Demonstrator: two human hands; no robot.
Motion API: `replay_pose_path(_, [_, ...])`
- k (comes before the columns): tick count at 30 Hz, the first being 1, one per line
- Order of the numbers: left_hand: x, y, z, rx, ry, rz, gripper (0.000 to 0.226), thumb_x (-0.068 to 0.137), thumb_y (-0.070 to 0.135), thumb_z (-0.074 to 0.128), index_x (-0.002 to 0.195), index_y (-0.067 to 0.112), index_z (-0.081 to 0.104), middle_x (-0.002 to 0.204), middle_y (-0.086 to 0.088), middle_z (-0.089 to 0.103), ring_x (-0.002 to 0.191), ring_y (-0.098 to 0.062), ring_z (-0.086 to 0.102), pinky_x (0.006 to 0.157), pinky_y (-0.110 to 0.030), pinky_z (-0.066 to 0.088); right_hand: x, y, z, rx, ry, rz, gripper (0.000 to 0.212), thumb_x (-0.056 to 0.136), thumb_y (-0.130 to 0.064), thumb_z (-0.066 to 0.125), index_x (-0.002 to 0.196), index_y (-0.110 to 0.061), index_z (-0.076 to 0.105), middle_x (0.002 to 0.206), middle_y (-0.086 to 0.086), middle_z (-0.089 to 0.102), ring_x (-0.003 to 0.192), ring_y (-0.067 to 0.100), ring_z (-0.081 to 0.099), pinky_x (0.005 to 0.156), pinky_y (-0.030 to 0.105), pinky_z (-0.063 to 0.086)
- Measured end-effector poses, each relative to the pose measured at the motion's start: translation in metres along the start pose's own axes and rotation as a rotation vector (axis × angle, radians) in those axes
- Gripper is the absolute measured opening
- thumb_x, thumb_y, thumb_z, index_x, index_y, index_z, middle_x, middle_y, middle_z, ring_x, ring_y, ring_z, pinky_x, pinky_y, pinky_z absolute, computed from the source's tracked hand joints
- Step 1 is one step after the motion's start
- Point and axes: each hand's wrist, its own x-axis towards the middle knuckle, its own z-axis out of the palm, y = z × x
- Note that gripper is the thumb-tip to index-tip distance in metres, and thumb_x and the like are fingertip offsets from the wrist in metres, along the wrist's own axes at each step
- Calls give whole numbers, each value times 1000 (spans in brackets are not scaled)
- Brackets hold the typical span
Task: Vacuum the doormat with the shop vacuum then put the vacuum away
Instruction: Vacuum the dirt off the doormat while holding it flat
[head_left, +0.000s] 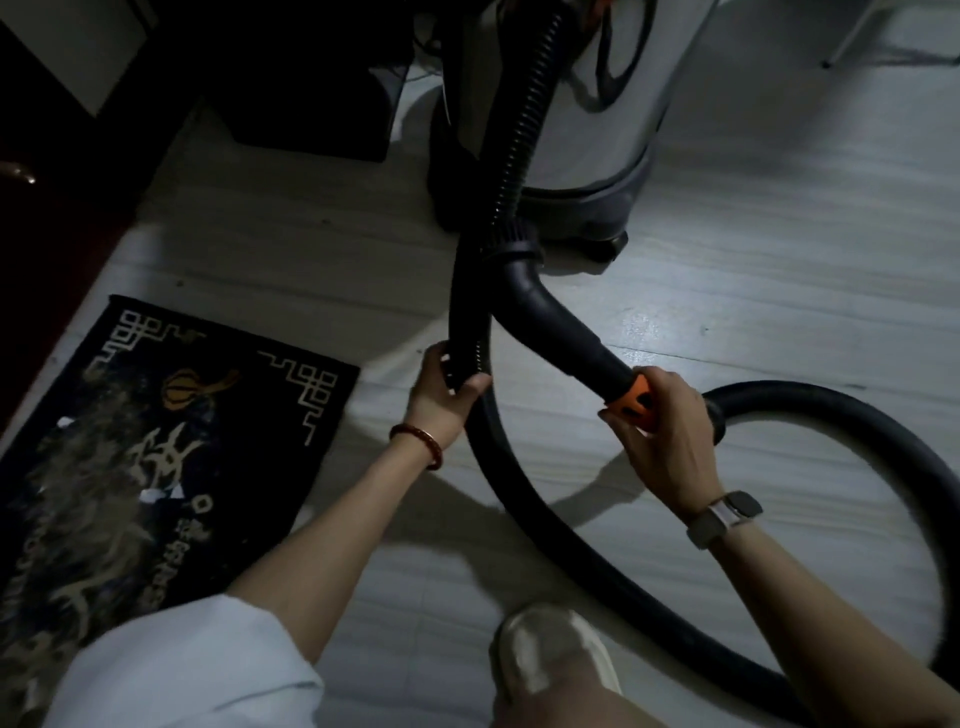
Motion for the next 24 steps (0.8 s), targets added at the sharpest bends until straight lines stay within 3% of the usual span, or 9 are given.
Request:
replay_pose_path(3, [-4,-2,-25,26,21,55,46,85,-2,59,128,-2,39,114,-15,56,103,-21,54,79,-19,47,-2,4,27,-16,11,38,46,73,-34,66,106,-2,59,94,15,63,84,29,54,72,35,39])
replay_pose_path(6, [-11,0,-47,-9,50,105,42,89,0,55,128,-2,40,111,-6,52,102,-13,51,72,-3,44,0,-1,46,21,24,60,49,72,-27,69,112,-2,57,102,20,61,90,31,53,76,40,39])
replay_pose_path(8, [-14,0,-63,-11,56,141,39,91,2,52,128,-1,40,111,-4,51,100,-9,50,72,1,42,0,-5,52,24,29,59,49,74,-23,69,115,-2,55,105,22,58,91,35,53,78,44,41])
replay_pose_path(12, [-13,4,-81,-76,89,144,41,92,4,50,131,1,37,114,-5,50,104,-12,50,75,-4,46,3,-1,56,1,-35,85,49,77,-12,72,121,-3,51,111,21,55,98,36,50,84,52,43])
replay_pose_path(15, [-17,4,-82,-95,113,158,41,92,3,50,131,2,37,114,-4,51,102,-12,50,75,-5,46,8,0,59,-109,-171,133,46,83,-19,66,124,-10,49,112,18,54,98,34,49,87,46,36])
replay_pose_path(19, [-17,2,-79,-56,85,178,38,92,3,51,128,3,40,113,-3,51,102,-11,51,82,-11,47,12,-15,67,-128,-370,24,47,89,-23,57,133,-14,41,118,14,50,101,29,46,87,38,29])
replay_pose_path(22, [-13,-4,-77,-57,73,130,33,93,8,49,126,10,43,121,-7,49,113,-18,50,102,-33,43,17,-33,71,-31,-480,-48,53,90,-26,57,138,-14,37,124,13,49,107,30,48,90,37,31])
replay_pose_path(24, [-11,-6,-75,-257,129,-34,46,93,19,52,136,14,35,133,-8,43,124,-24,46,102,-37,42,19,-45,73,95,-505,-45,53,88,-26,60,134,-11,41,123,13,53,106,30,51,92,42,38])
